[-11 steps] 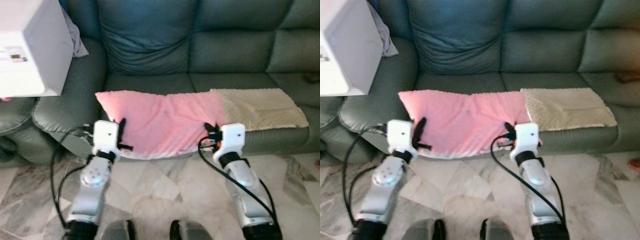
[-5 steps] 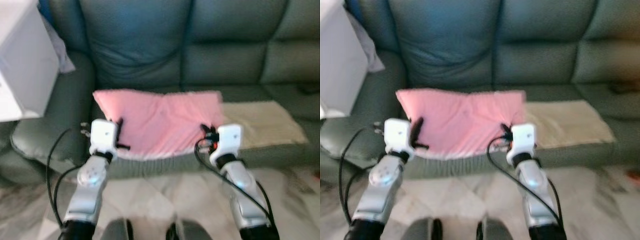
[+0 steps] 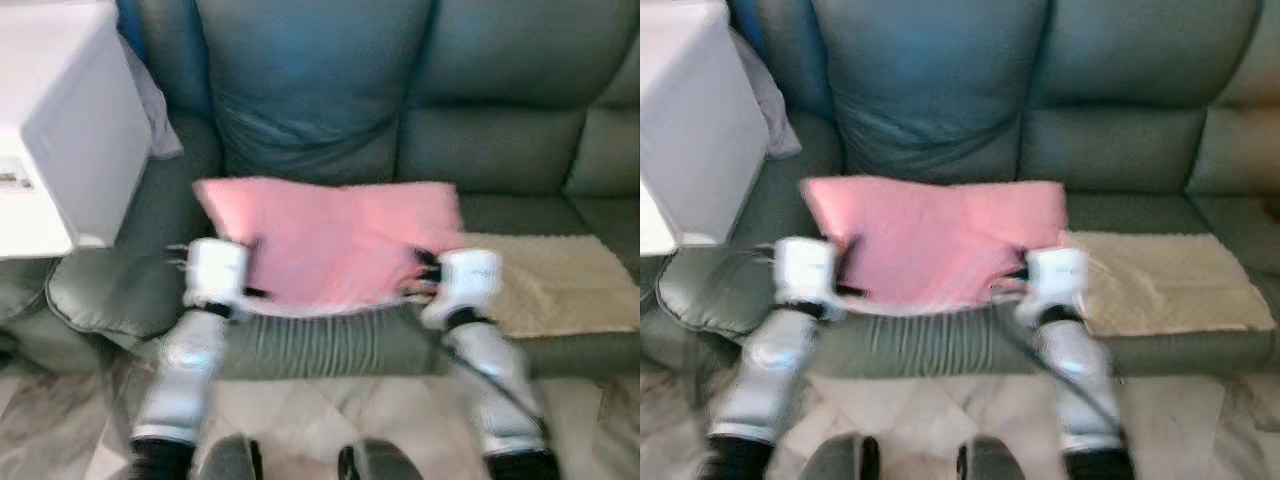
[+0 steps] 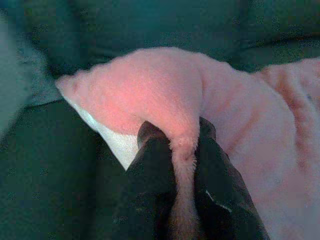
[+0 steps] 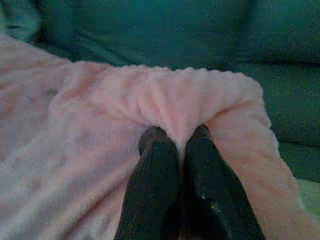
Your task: Move the pillow to the sofa
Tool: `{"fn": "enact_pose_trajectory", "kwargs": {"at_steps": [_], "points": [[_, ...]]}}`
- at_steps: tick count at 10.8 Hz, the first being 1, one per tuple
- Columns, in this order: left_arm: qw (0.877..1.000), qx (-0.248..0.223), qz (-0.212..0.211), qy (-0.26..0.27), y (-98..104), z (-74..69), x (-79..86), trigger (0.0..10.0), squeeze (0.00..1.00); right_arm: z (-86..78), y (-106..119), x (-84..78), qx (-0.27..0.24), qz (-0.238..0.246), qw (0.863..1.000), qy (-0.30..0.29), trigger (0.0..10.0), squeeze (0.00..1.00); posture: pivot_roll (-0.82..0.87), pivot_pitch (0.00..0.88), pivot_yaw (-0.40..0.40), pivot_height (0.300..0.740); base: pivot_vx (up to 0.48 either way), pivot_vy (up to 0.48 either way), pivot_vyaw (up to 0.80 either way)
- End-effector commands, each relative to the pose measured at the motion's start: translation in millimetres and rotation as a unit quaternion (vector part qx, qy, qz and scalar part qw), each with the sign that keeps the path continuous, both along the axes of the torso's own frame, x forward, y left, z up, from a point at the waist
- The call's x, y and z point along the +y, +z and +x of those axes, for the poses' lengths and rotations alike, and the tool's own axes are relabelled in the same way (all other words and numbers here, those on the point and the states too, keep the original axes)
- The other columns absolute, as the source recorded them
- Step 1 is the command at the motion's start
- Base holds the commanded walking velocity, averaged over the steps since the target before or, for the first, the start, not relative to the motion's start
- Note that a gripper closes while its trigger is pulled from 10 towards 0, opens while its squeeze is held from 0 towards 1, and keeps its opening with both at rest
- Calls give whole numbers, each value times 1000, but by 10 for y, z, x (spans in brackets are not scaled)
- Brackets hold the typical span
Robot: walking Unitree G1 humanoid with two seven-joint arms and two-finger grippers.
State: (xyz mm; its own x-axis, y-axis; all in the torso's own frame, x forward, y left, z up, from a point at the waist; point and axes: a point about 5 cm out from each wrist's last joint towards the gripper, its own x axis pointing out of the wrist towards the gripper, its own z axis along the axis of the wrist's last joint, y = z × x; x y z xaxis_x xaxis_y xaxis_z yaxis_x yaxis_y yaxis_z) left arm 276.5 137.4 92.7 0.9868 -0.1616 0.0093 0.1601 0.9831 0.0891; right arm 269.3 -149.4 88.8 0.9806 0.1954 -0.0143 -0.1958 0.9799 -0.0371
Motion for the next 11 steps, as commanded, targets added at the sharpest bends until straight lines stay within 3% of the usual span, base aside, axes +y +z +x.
{"fn": "enact_pose_trajectory", "kwargs": {"at_steps": [1,8,11], "points": [[1000,-5,-2,-11,17,-15,-78,10000,0,-4,68,-69,-16,-7,1000,-6,10000,0,-47,130,-47,740,0,0,0],[1000,-4,3,-6,4,-36,-73,10000,0,-14,57,-48,-16,4,1000,-8,10000,0,-39,131,-49,727,0,0,0],[1000,-2,2,-9,-6,-43,-78,10000,0,-8,53,-57,-15,4,1000,-8,10000,0,-38,128,-48,677,0,0,0]]}}
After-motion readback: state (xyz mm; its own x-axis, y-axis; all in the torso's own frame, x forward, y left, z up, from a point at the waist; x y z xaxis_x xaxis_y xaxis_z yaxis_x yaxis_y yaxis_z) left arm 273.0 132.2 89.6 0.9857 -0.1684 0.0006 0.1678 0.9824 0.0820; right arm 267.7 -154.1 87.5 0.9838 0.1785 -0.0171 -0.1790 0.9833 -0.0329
